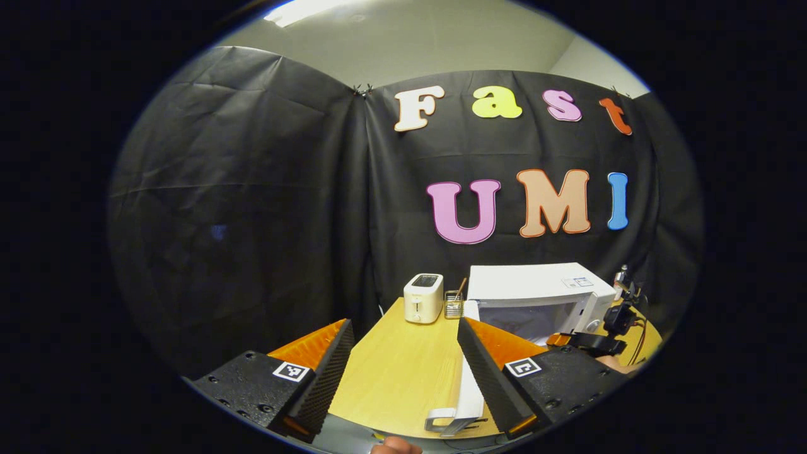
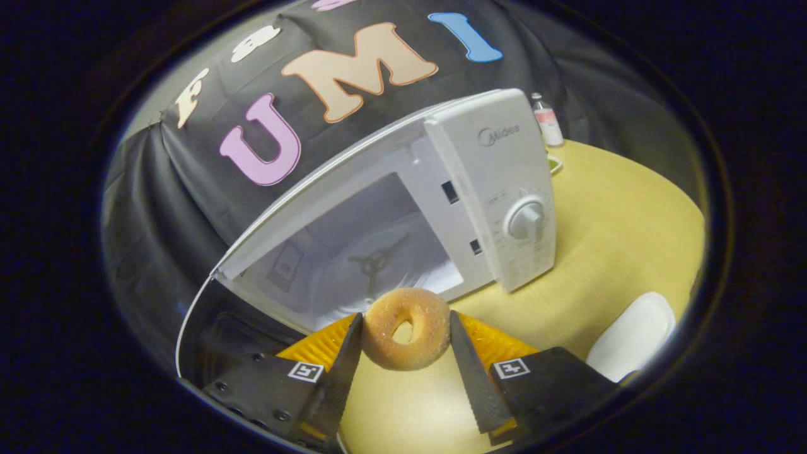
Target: Open the microwave oven with the left hand, put the food in, and close the microwave oven.
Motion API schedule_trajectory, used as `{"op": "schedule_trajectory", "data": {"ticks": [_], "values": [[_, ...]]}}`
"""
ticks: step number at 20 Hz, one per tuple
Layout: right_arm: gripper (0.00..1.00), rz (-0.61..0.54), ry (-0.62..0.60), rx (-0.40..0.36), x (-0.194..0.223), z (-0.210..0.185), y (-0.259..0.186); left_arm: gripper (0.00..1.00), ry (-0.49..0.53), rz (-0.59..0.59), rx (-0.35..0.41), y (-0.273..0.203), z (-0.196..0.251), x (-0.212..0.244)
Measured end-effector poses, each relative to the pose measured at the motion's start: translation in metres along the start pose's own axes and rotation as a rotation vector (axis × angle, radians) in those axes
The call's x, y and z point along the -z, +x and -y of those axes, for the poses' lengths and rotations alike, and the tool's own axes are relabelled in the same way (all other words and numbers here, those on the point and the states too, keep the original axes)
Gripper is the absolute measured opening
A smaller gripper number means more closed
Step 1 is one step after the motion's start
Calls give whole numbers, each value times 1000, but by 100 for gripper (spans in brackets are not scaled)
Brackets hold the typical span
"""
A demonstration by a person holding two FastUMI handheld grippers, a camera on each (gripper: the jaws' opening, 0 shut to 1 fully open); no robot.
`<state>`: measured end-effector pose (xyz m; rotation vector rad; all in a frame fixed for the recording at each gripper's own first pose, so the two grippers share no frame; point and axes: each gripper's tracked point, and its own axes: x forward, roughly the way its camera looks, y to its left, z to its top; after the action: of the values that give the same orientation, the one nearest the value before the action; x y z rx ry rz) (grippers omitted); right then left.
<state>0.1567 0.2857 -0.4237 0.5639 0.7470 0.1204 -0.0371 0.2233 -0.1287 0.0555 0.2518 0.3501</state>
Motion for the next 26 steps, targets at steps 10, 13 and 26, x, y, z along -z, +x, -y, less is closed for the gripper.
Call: {"op": "schedule_trajectory", "data": {"ticks": [10, 13, 26], "values": [[75, 114, 41, 25, -4, -44, 61, 97, 22, -50, -78, -7, -20, 9], [75, 143, 56, 44, -9, -44, 79, 97, 28, -42, -92, -7, -24, 6], [76, 192, -27, 70, -9, -55, 120, 97, 43, -70, -113, -2, -34, 13]]}}
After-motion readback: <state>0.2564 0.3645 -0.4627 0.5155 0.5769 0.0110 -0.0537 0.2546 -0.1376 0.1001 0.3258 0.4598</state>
